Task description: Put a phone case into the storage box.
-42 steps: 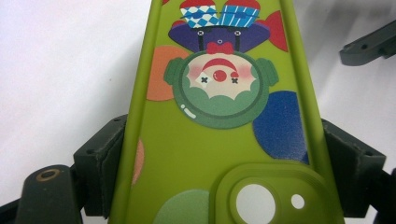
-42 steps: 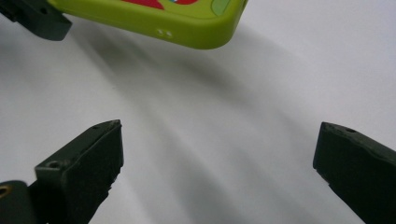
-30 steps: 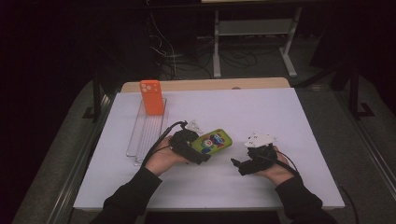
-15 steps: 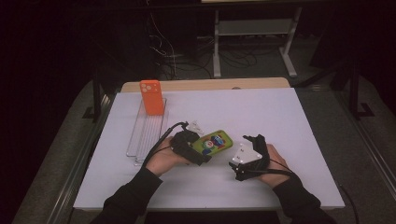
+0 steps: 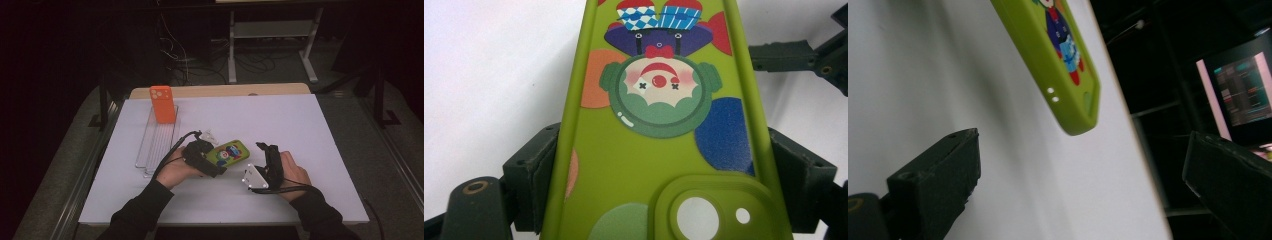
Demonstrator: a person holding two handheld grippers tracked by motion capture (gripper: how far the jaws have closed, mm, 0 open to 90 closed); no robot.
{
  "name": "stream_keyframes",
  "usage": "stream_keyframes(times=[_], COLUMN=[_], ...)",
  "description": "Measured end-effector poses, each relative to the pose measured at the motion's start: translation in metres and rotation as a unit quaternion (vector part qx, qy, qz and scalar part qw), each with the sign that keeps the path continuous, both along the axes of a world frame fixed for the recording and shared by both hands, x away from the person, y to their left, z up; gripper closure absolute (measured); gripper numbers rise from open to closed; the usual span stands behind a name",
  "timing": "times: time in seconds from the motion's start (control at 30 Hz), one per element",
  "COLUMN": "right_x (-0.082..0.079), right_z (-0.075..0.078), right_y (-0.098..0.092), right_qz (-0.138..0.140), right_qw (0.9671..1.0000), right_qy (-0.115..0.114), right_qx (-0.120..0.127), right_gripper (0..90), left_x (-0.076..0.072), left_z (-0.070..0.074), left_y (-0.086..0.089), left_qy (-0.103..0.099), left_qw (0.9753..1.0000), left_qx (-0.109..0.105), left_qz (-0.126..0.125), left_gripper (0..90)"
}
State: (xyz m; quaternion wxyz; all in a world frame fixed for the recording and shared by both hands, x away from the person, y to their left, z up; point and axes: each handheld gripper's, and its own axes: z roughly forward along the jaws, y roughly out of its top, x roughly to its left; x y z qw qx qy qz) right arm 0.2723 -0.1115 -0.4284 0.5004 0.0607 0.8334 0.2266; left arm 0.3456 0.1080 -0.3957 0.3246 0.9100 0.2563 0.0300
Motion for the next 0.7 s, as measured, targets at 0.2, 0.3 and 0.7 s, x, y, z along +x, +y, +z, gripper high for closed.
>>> stream_keyframes(times=[0.2,0.3,0.7], right_x=[-0.002,-0.003,-0.007], right_z=[-0.002,-0.004,-0.013], right_y=[0.004,0.006,0.020], right_qz=[0.012,0.020,0.050], right_qw=[0.9981,0.9963,0.9874], right_qy=[-0.044,-0.061,-0.110], right_qx=[-0.042,-0.058,-0.103], right_gripper=[2.2,5.6,25.9], left_x=[0.001,0.000,-0.002], left_z=[0.001,0.000,-0.001], left_y=[0.001,0.000,-0.005], left_qy=[0.000,-0.002,-0.001], left_qw=[1.0000,1.0000,0.9997], left_qx=[0.006,0.005,0.009], left_qz=[-0.005,-0.005,-0.021], left_gripper=[15.2,15.2,15.2])
